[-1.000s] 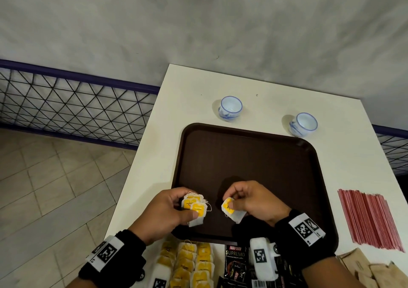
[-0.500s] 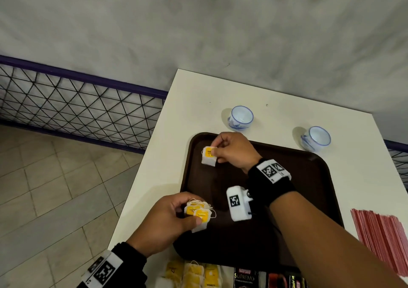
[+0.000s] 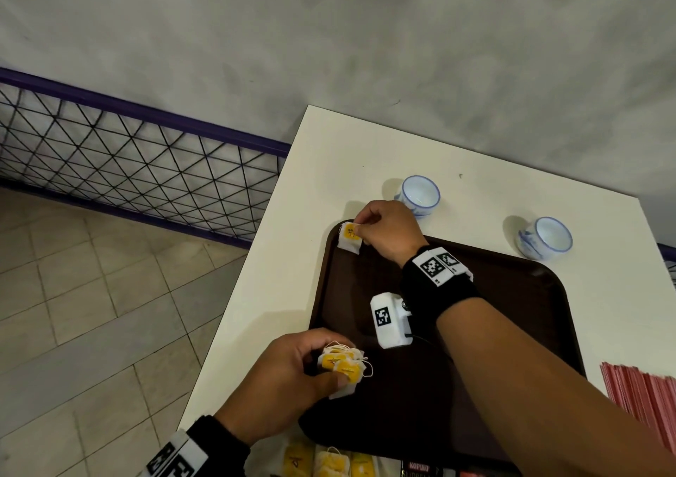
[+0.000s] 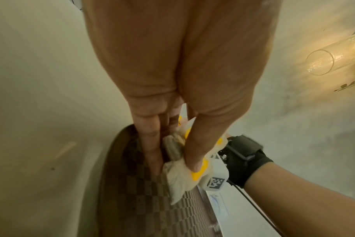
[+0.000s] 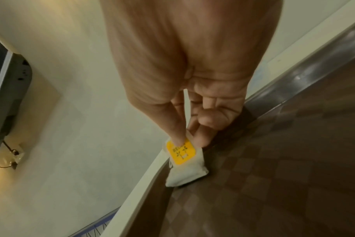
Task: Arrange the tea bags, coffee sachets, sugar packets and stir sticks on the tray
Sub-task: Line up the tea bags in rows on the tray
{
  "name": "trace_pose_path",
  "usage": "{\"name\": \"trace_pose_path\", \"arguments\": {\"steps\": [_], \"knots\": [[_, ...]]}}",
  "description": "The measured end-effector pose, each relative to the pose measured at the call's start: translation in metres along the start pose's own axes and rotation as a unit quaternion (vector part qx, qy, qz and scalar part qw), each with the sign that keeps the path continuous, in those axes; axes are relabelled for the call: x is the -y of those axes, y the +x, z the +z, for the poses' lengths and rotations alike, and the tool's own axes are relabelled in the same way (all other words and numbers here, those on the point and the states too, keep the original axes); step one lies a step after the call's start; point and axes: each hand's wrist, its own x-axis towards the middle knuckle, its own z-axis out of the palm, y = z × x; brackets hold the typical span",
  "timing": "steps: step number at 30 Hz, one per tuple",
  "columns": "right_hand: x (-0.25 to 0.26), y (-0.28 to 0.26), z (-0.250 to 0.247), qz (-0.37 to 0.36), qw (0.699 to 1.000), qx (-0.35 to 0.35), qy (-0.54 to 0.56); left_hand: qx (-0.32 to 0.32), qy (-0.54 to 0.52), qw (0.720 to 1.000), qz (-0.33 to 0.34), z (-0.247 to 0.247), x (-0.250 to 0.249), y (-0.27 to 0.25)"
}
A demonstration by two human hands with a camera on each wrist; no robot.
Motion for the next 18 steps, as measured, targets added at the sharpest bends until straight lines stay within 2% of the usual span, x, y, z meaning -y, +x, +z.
{"name": "trace_pose_path", "arguments": {"steps": [10,14,18], "knots": [[0.0,0.01,-0.001,0.015,0.999,-0.017,0.027,0.003,-0.017,1.0,0.001,-0.001,-0.004,0.0],[0.001,0.012,-0.001,0.027,0.999,-0.019,0.038,-0.019,-0.094,0.995,-0.018,-0.002,-0.005,0.001],[0.002,0.005,-0.003,0.037,0.996,-0.044,0.062,-0.04,-0.192,0.979,-0.06,-0.005,-0.009,0.007]]}}
